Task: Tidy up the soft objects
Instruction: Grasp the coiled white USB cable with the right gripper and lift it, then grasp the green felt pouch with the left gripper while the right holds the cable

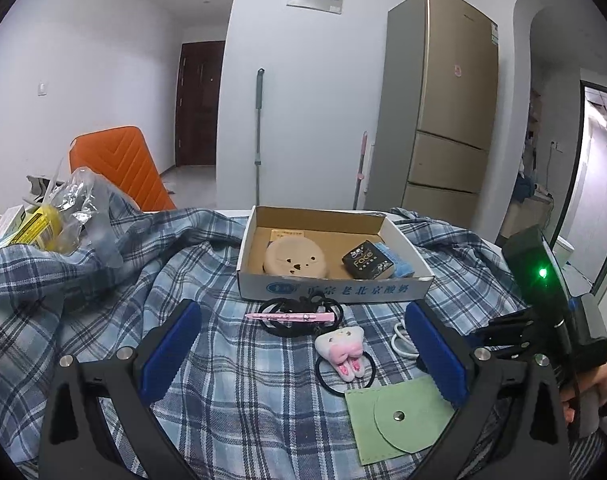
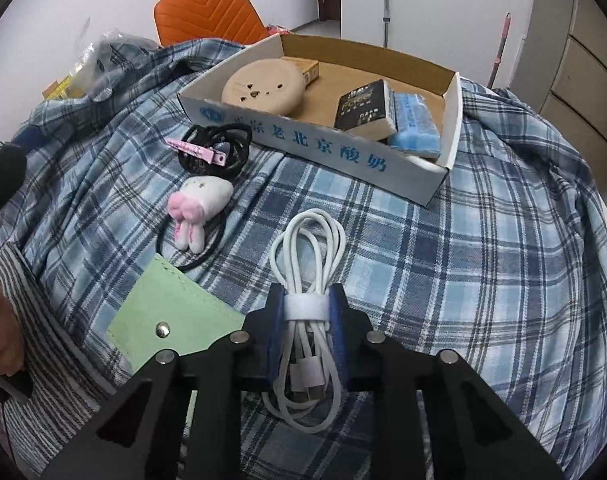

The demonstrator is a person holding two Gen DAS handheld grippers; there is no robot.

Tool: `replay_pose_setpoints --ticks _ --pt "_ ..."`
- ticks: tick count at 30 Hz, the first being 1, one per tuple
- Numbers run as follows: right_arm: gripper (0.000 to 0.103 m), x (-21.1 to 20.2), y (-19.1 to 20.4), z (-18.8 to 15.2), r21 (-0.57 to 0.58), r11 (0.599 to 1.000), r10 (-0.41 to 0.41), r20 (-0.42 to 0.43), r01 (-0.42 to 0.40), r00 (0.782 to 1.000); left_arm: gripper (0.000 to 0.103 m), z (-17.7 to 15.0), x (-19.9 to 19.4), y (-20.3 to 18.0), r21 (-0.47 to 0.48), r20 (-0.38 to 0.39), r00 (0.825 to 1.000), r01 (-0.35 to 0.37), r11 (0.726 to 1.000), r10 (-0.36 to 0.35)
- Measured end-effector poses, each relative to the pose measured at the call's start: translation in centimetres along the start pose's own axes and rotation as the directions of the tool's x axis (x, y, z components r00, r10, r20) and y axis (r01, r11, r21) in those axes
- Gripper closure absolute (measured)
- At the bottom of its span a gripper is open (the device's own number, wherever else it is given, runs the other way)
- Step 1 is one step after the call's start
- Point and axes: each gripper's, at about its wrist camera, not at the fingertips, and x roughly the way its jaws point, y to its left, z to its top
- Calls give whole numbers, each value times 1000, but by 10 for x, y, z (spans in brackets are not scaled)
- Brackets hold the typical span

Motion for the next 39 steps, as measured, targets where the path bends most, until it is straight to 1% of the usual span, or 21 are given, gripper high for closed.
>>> replay_pose_setpoints --ticks 3,5,7,9,11,13,15,16,17,18,21,23,26,29,31,32,33,34,36,37,39 --pt "82 -8 -1 -1 2 1000 14 27 -14 1000 0 1 1 -5 30 -17 999 34 999 -34" --pt "82 -20 1 -2 -9 1000 20 55 -20 998 1 4 1 -14 96 -45 996 86 992 -82" --pt "82 -37 -3 -4 2 999 34 90 -34 995 8 6 2 -29 222 -94 992 109 969 -90" --pt "82 -52 -9 -8 18 998 52 109 -54 993 9 5 5 -41 325 -162 983 139 935 -90" --pt "82 -64 -15 -12 30 998 58 125 -62 990 9 2 10 -49 383 -252 961 205 901 -112" --pt "82 -73 -21 -16 34 997 61 144 -67 988 9 -2 18 -59 422 -366 920 299 856 -141" --pt "82 -78 -27 -18 38 997 62 156 -68 986 9 -9 26 -69 461 -450 882 362 811 -138" --pt "82 -80 -31 -19 47 996 64 162 -72 985 9 -13 31 -75 483 -483 866 387 785 -130" --pt "82 -81 -34 -20 58 995 69 167 -79 984 9 -17 33 -80 487 -514 847 420 766 -138" --pt "82 -81 -38 -21 68 994 73 172 -86 982 9 -21 36 -85 490 -534 834 441 752 -141" --pt "82 -81 -46 -24 86 991 86 180 -103 980 9 -32 44 -101 519 -578 805 487 702 -130" --pt "82 -81 -52 -27 97 987 105 183 -124 977 9 -37 52 -109 527 -594 795 497 689 -119" --pt "82 -78 -59 -32 106 985 111 187 -133 976 9 -39 68 -112 501 -621 774 513 697 -123" --pt "82 -75 -67 -36 126 983 111 186 -136 976 9 -42 80 -116 483 -642 755 531 696 -131" --pt "82 -74 -72 -39 131 982 108 188 -134 976 9 -40 84 -115 445 -670 724 567 693 -161" --pt "82 -74 -75 -40 133 982 106 190 -132 976 9 -39 86 -114 424 -690 702 589 688 -175" --pt "82 -74 -77 -41 136 982 106 192 -133 976 9 -39 88 -114 416 -707 685 604 680 -176" --pt "82 -74 -79 -42 138 981 107 193 -135 975 9 -39 88 -114 427 -716 679 609 669 -162" --pt "82 -74 -81 -43 138 981 107 196 -136 975 9 -41 90 -114 470 -710 693 598 649 -124" --pt "82 -74 -81 -43 137 981 110 198 -138 974 9 -42 93 -113 475 -714 691 596 647 -111" --pt "82 -74 -82 -43 136 980 115 203 -144 972 9 -43 99 -112 461 -728 677 599 655 -107"
